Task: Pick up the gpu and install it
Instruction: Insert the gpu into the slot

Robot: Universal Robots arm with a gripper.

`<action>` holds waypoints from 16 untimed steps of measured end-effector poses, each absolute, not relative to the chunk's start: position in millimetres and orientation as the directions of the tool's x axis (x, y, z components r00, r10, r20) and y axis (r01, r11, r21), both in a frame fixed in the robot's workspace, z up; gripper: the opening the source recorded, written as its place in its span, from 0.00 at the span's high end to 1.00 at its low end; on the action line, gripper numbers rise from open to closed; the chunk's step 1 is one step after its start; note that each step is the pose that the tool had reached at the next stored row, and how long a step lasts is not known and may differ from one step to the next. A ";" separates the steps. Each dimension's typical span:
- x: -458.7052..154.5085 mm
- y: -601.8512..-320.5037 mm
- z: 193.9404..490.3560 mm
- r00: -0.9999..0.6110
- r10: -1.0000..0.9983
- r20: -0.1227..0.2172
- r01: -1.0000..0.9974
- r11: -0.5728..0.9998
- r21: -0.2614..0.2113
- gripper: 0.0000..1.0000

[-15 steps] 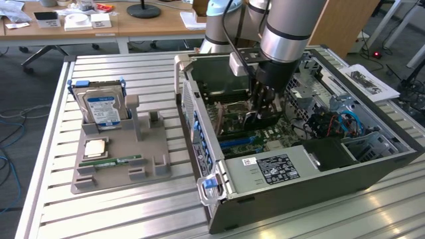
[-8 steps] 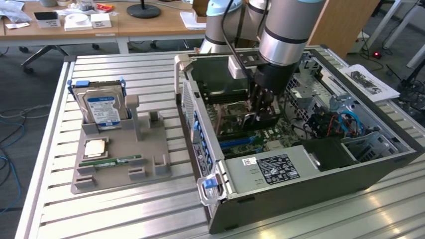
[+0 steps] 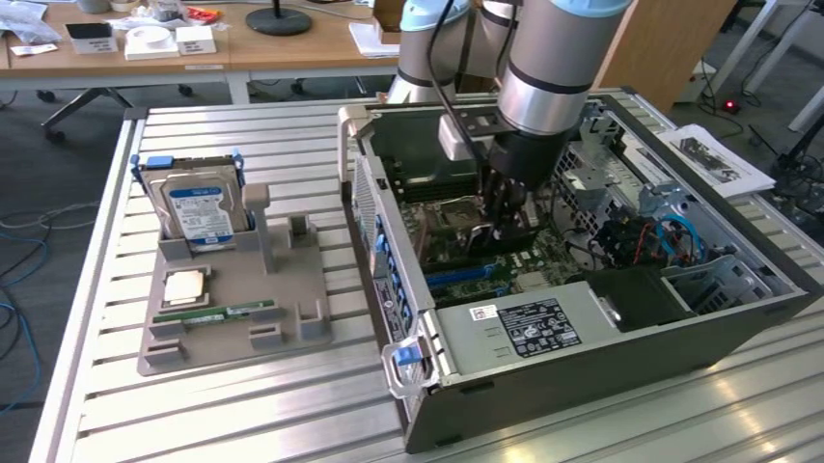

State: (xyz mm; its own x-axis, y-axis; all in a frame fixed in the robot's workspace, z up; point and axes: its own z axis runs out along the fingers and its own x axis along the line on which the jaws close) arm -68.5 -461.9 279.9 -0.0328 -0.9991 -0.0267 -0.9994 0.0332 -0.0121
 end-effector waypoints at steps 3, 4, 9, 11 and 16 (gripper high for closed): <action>-69.3 -461.9 277.2 -0.032 -0.999 -0.027 -0.999 0.032 -0.012 0.73; -69.5 -461.9 276.2 -0.032 -0.999 -0.027 -0.999 0.032 -0.012 0.73; -70.9 -461.9 271.4 -0.030 -0.999 -0.027 -0.999 0.030 -0.012 0.73; -71.3 -461.9 269.6 -0.028 -0.999 -0.027 -1.000 0.029 -0.012 0.73; -72.1 -462.0 267.0 -0.027 -0.999 -0.027 -1.000 0.027 -0.012 0.73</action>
State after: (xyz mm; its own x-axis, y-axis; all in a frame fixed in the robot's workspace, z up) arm -72.1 -462.0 267.0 -0.0265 -0.9993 -0.0267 -0.9996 0.0268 -0.0120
